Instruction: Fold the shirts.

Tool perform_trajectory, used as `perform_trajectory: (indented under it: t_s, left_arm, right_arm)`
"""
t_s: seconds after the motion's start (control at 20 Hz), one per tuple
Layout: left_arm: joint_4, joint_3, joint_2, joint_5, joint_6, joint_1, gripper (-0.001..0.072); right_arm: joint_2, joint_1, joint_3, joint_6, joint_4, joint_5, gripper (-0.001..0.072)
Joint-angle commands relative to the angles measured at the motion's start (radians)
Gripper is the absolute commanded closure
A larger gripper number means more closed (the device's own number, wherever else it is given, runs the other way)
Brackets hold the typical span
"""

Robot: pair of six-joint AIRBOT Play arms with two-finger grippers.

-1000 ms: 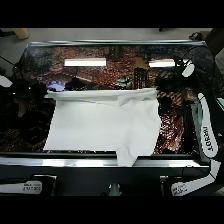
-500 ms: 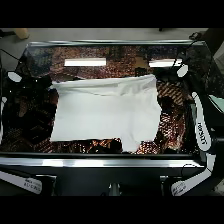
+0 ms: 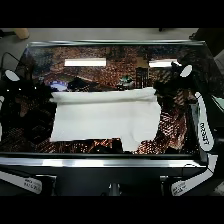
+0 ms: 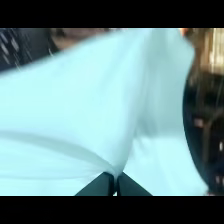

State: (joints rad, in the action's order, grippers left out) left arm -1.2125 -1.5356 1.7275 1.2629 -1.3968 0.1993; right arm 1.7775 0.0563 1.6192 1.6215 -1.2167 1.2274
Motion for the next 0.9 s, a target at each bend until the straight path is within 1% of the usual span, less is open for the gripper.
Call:
perform_trajectory:
  t_s: [0.0,0.05,0.1,0.15,0.2,0.25,0.3,0.4,0.45,0.55,0.6,0.7,0.8,0.85]
  left_arm:
    - [-0.022,0.088,0.033,0.116,-0.034,-0.019,0.0683]
    - [-0.017,0.089,0.04,0.116,-0.055,-0.019,0.0664]
    - [-0.002,0.084,0.036,0.115,-0.055,-0.014,0.0514]
    - [0.01,0.059,0.029,0.136,-0.055,-0.003,0.0241]
    - [0.009,0.024,0.02,0.168,-0.051,0.013,0.0201]
    - [0.008,-0.01,0.003,0.205,-0.05,0.036,0.0201]
    - [0.008,-0.023,-0.019,0.238,-0.05,0.061,0.0201]
    - [0.008,0.022,-0.087,0.282,-0.04,0.114,0.0201]
    - [0.008,0.093,-0.132,0.284,-0.022,0.134,0.0201]
    - [0.008,0.329,-0.239,0.246,0.007,0.164,0.0201]
    - [0.008,0.47,-0.298,0.199,0.028,0.172,0.0202]
    - [0.008,0.688,-0.392,0.092,0.067,0.178,0.0202]
    - [0.018,0.794,-0.429,0.003,0.066,0.178,0.0202]
    - [0.034,0.814,-0.426,-0.021,0.066,0.177,0.0202]
  right_arm:
    - [0.047,-0.031,-0.047,0.043,-0.033,0.153,0.0692]
    - [0.06,-0.042,-0.047,0.076,-0.028,0.15,0.0682]
    - [0.059,-0.042,-0.046,0.096,-0.014,0.133,0.0511]
    - [0.047,-0.037,-0.034,0.094,-0.014,0.142,0.0329]
    - [0.026,-0.024,-0.011,0.084,-0.032,0.186,0.0328]
    - [-0.005,0.0,0.001,0.077,-0.048,0.229,0.0292]
    - [-0.042,0.037,0.002,0.058,-0.056,0.288,0.0273]
    - [-0.093,0.111,-0.02,0.055,-0.075,0.397,0.0275]
    - [-0.136,0.135,-0.085,0.042,-0.096,0.412,0.0276]
    - [-0.248,0.14,-0.297,0.032,-0.112,0.326,0.028]
    - [-0.304,0.14,-0.415,0.022,-0.08,0.257,0.0285]
    - [-0.378,0.14,-0.573,-0.006,-0.029,0.174,0.0285]
    - [-0.408,0.14,-0.642,-0.029,0.005,0.156,0.0285]
    - [-0.409,0.14,-0.645,-0.037,0.011,0.163,0.0285]
